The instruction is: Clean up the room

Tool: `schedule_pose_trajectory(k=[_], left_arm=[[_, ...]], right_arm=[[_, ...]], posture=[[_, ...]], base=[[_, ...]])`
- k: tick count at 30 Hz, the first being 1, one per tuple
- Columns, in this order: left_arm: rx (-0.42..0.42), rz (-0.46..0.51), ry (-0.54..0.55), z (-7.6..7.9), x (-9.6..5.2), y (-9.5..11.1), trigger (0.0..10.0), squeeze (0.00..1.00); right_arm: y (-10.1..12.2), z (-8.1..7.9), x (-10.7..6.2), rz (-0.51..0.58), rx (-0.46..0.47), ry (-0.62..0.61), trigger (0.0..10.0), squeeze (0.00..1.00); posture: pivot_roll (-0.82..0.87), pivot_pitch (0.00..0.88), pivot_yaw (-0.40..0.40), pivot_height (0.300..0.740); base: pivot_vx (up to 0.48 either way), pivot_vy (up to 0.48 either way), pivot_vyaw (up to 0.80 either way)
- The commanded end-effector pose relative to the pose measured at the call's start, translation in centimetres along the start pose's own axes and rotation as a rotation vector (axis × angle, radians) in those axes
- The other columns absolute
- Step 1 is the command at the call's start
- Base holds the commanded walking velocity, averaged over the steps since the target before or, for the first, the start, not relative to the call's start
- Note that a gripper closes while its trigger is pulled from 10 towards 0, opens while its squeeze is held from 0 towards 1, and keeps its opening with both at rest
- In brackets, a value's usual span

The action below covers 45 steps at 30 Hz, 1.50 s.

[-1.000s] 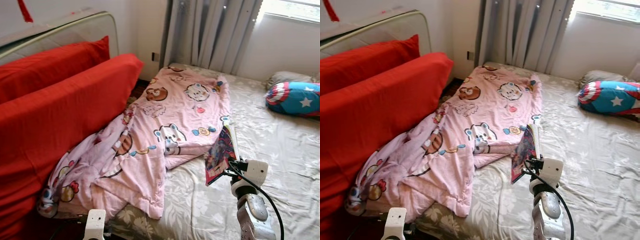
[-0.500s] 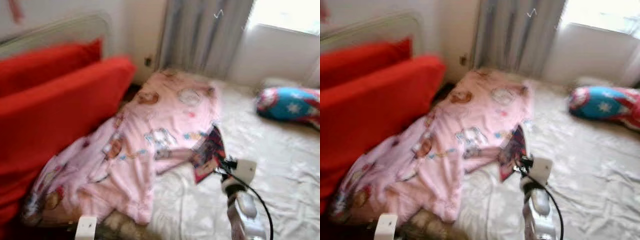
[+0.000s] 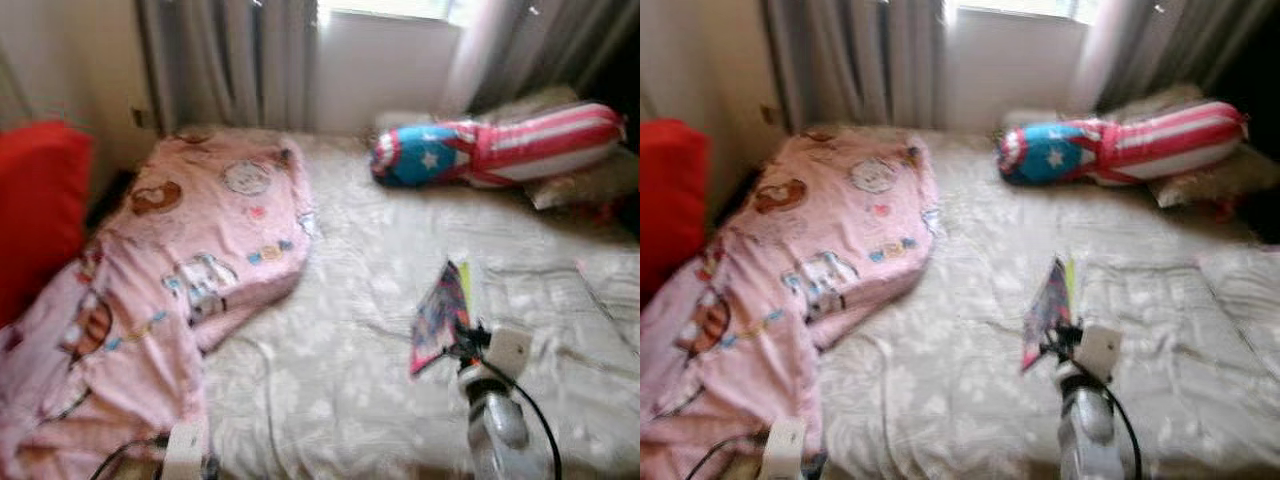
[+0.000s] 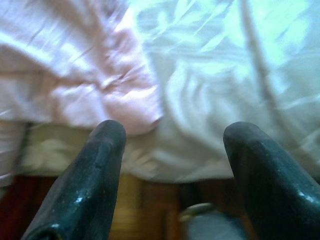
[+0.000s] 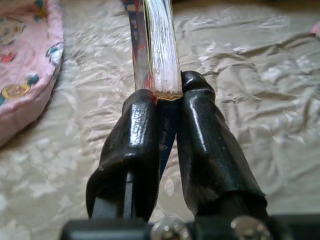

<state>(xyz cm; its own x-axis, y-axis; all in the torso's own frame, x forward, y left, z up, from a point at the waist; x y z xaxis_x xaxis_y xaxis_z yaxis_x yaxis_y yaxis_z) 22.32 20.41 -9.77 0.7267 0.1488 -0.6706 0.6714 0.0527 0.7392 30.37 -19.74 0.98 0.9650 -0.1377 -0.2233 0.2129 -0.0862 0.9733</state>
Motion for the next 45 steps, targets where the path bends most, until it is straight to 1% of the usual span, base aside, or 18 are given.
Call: schedule_pose_trajectory(k=[1,13,34,45], left_arm=[[0.023,-0.028,0.02,-0.95,-0.31,-0.98,10.0,0.0],[0.032,-0.029,0.016,-0.92,-0.32,-1.02,10.0,0.0],[0.04,-0.029,0.011,-0.71,-0.39,-1.18,10.0,0.0],[0.047,-0.027,0.009,-0.68,-0.38,-1.13,10.0,0.0]], right_arm=[[2.34,-0.32,0.66,0.09,0.002,0.009,10.0,0.0],[2.11,-0.61,0.78,0.076,0.006,0.017,10.0,0.0],[1.84,-0.75,0.61,0.069,0.011,0.021,10.0,0.0],[1.89,-1.08,0.6,0.077,0.013,0.027,10.0,0.0]], posture=[[0.01,0.0,-0.098,0.74],[0.01,0.0,-0.096,0.74],[0.01,0.0,-0.092,0.74],[0.01,0.0,-0.091,0.74]], base=[[0.0,0.0,0.0],[0.0,0.0,0.0],[0.0,0.0,-0.69],[0.0,0.0,0.0]])
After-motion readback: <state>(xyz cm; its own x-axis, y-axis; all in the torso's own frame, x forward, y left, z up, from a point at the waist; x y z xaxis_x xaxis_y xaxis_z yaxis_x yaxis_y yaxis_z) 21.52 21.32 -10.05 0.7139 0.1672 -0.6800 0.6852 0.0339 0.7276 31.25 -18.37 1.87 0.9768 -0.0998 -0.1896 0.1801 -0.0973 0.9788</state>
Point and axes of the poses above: a point about 5 cm out from each wrist's last joint towards the gripper, its own x axis pointing out of the wrist towards the gripper, its own y axis along the axis of the wrist's last joint, z = x × y, the point moved 4 cm from there along x, pointing out of the wrist towards the gripper, and after that the axes turned 8 degrees about -x, right-handed, at the moved point
